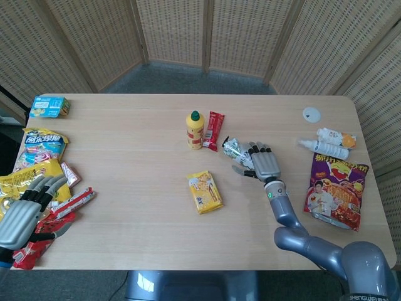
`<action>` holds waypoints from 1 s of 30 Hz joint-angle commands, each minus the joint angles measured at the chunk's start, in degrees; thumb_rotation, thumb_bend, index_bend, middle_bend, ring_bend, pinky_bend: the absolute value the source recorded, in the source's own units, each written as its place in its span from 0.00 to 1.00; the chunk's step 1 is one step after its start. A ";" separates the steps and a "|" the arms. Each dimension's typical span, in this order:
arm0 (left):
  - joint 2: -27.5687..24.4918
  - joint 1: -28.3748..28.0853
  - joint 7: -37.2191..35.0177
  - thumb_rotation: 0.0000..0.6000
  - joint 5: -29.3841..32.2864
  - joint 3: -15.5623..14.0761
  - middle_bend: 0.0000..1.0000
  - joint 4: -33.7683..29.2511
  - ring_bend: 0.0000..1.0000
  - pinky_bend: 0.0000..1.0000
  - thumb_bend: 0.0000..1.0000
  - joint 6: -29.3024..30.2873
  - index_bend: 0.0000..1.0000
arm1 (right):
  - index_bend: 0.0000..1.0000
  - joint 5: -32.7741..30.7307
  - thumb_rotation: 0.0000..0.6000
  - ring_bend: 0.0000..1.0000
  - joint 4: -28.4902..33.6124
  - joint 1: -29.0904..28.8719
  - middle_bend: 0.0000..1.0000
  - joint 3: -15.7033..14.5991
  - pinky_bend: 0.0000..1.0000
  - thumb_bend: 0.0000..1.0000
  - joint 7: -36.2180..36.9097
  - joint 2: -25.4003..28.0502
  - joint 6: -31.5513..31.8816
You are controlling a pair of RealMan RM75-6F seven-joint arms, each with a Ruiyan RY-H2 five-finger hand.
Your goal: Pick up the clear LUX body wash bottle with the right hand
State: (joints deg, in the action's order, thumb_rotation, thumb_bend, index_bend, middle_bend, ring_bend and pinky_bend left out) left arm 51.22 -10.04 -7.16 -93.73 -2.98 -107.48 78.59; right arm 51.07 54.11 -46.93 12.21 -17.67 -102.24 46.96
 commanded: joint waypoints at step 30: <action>-0.54 0.97 -1.29 0.77 -1.12 -0.09 0.00 0.31 0.00 0.00 0.30 1.95 0.00 | 0.00 4.51 1.00 0.12 -8.79 1.08 0.09 3.92 0.56 0.42 3.39 -5.33 -0.47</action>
State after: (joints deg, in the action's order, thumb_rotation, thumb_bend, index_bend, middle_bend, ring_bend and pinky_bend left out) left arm 50.70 -9.08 -8.47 -94.86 -3.07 -107.16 80.52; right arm 55.36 44.97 -46.04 15.70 -14.72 -107.67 45.98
